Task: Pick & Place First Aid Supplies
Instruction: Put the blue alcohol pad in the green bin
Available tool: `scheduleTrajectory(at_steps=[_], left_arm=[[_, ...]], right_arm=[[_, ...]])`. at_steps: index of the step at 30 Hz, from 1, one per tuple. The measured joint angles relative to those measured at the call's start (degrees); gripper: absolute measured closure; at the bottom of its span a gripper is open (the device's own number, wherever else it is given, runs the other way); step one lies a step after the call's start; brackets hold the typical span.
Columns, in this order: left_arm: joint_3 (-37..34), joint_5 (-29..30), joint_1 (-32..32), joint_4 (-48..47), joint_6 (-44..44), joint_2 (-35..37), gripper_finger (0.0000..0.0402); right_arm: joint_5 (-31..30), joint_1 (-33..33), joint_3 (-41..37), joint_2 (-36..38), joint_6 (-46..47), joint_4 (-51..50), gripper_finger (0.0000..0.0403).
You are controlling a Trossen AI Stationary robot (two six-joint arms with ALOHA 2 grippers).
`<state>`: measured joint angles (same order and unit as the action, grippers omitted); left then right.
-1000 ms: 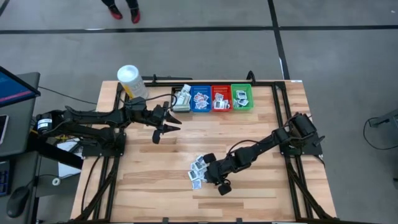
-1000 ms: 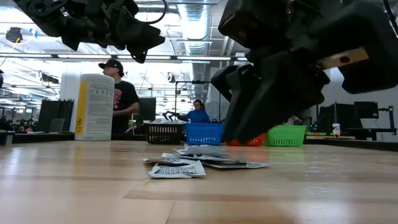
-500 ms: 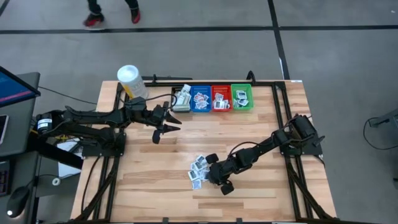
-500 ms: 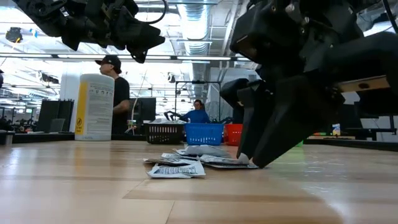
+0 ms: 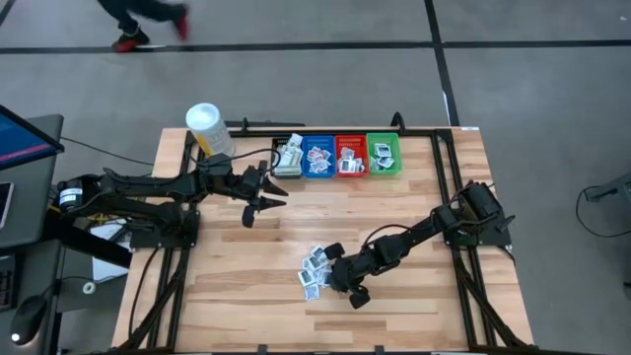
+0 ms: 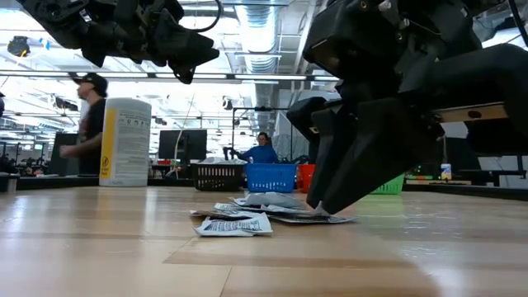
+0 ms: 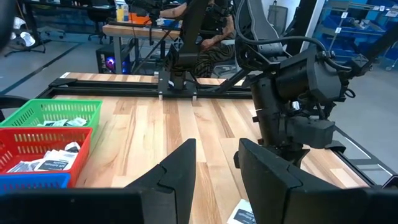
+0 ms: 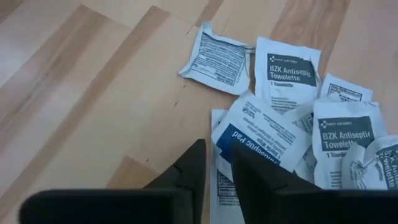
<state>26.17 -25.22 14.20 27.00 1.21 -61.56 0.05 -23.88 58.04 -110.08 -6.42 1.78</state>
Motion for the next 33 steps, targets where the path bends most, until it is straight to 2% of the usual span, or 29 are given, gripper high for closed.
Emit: scheduleTrajectory(at_steps=[8,14,21,26,33], left_arm=[[0.0,0.3,0.0,0.0,0.0,0.0,0.0279],[0.0,0.3,0.0,0.0,-0.2,0.0,0.0279],[0.0,0.3,0.0,0.0,-0.2,0.0,0.0279],[0.0,0.3,0.0,0.0,-0.2,0.0,0.0279],[0.0,0.4,0.0,0.0,-0.2,0.0,0.0279]], right_arm=[[0.8,0.1,-0.1,-1.6,0.8,1.9,0.0398],[0.5,0.4,0.0,-1.8,2.7,1.7,0.0401],[-0.4,0.4,1.9,2.6,4.8,-6.5,0.0402],[-5.1,0.2,4.0,7.6,4.5,-12.8,0.0402],[-15.5,0.2,6.2,17.0,3.3,-24.6,0.0403]])
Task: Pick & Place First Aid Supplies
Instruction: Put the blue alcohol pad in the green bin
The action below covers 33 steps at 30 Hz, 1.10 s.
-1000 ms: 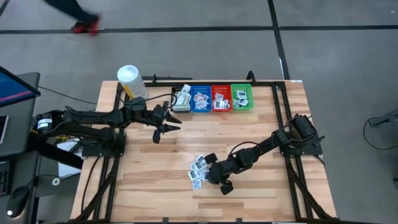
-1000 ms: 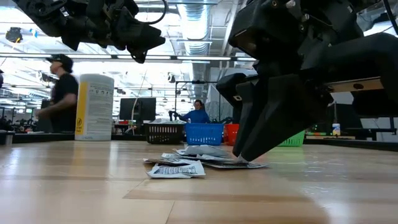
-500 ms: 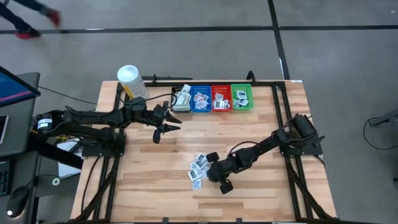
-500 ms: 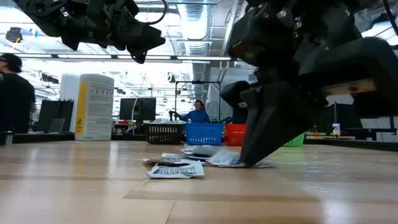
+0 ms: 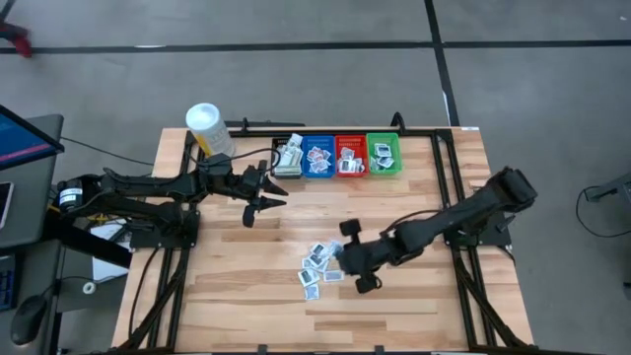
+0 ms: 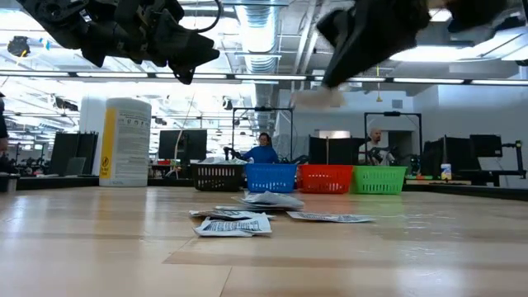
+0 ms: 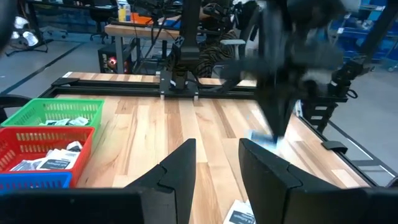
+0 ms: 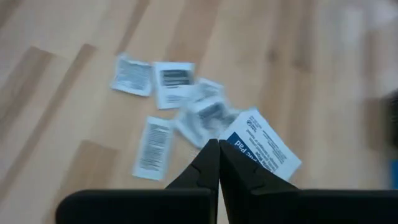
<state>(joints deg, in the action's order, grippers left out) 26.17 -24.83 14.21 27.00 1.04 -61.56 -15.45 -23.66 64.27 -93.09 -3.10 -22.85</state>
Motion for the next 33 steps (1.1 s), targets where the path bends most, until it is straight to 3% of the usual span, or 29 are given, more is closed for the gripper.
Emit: scheduleTrajectory(at_steps=[7,16,26,33], left_arm=[[0.0,1.1,0.7,0.0,-0.1,0.0,0.0279],[0.0,1.2,3.3,0.0,-1.5,0.0,0.0277],[0.0,1.3,7.1,0.0,-1.3,0.0,0.0208],[0.0,3.0,9.5,0.0,-1.2,0.0,0.0195]], right_arm=[[-1.4,2.1,5.1,8.3,-7.1,-5.0,0.0403],[-0.9,5.8,8.4,11.8,-13.4,-11.2,0.0403],[4.8,12.4,8.4,17.9,-19.0,-18.1,0.0403],[7.5,17.2,6.3,21.8,-22.9,-23.0,0.0403]])
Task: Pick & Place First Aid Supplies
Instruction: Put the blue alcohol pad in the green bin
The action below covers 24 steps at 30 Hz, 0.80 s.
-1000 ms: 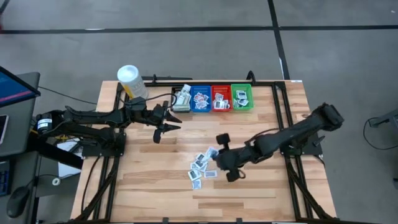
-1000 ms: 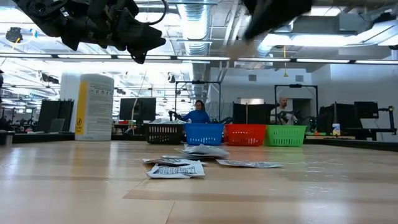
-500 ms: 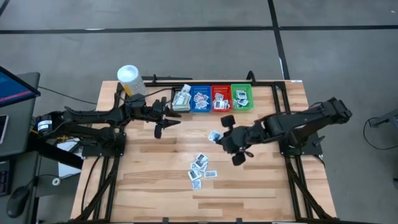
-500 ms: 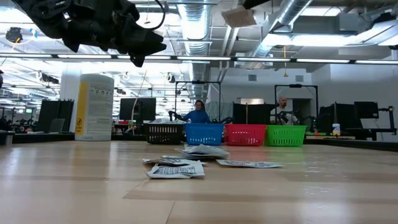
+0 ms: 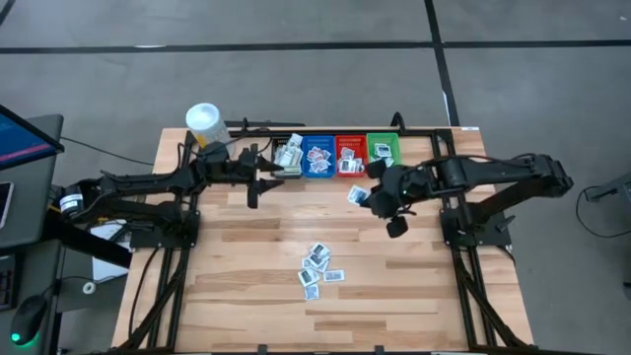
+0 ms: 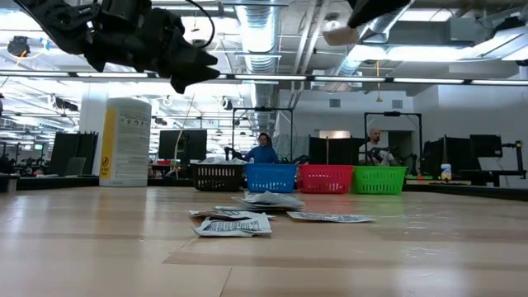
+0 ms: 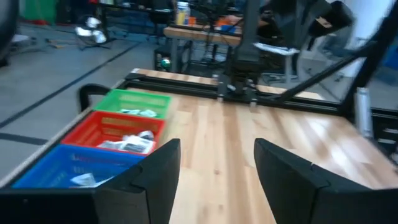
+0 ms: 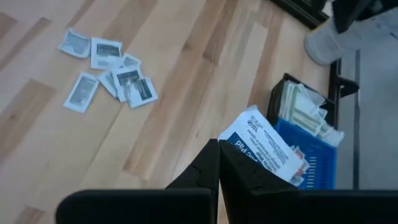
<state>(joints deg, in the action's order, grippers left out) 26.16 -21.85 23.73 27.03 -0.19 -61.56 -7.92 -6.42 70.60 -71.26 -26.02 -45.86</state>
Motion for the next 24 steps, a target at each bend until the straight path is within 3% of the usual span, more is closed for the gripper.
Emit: scheduleTrajectory(at_steps=[4,14,21,24], left_arm=[[0.0,2.7,1.1,0.0,1.6,0.0,0.0198],[0.0,12.3,3.7,0.0,2.2,0.0,0.0199],[0.0,16.2,8.0,-0.6,4.9,0.0,0.0203],[0.0,16.3,10.0,-1.5,4.9,0.0,0.0203]], right_arm=[[2.9,3.7,-6.6,3.3,-1.0,4.5,0.0403],[3.2,14.6,-25.3,11.9,-2.7,17.1,0.0403],[8.6,21.1,-28.3,13.3,-6.8,17.1,0.0403],[13.6,23.8,-28.4,13.3,-8.6,14.9,0.0403]])
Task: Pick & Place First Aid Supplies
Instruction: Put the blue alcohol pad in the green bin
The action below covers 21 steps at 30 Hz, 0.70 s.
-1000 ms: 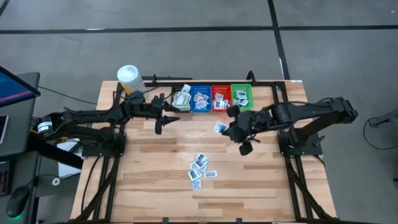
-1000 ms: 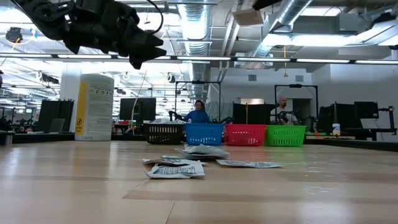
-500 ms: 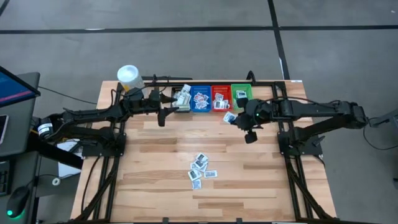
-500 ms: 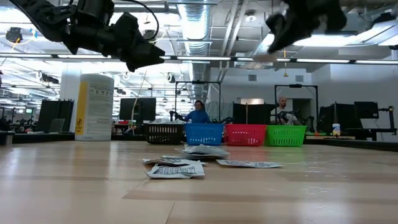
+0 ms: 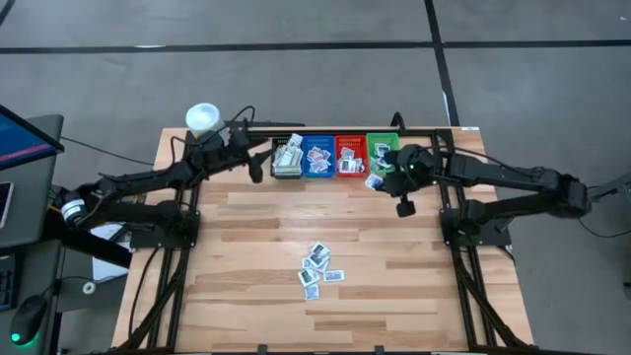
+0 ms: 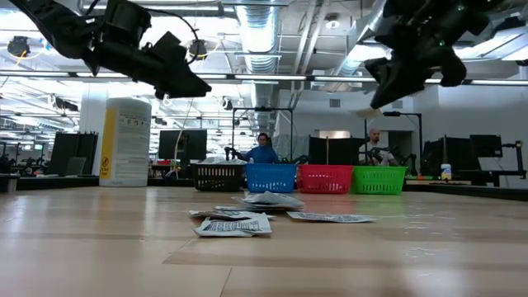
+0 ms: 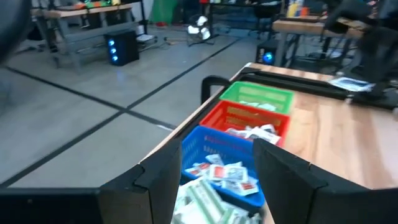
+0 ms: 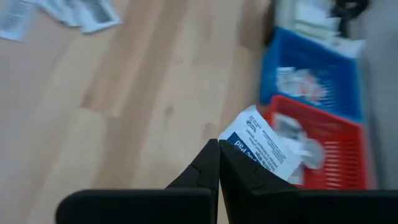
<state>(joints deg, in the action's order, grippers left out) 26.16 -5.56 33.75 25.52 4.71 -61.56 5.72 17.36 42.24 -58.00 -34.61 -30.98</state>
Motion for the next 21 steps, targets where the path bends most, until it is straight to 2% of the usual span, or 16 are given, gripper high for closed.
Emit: scheduleTrajectory(at_steps=[3,5,15,21], left_arm=[[0.0,0.0,1.6,-0.7,0.0,0.0,0.0204],[0.0,0.0,2.6,-0.7,0.0,0.0,0.0204],[0.0,0.0,4.0,-0.7,0.0,0.0,0.0207],[0.0,0.0,4.0,-0.7,0.0,0.0,0.0207]], right_arm=[[8.0,3.4,0.0,-0.3,-1.3,-2.9,0.0403],[10.8,5.5,0.0,-0.7,-2.4,-4.2,0.0403],[12.1,13.7,-0.1,-1.3,-9.3,-4.4,0.0403],[7.6,18.4,-0.1,-1.7,-14.2,-1.8,0.0403]])
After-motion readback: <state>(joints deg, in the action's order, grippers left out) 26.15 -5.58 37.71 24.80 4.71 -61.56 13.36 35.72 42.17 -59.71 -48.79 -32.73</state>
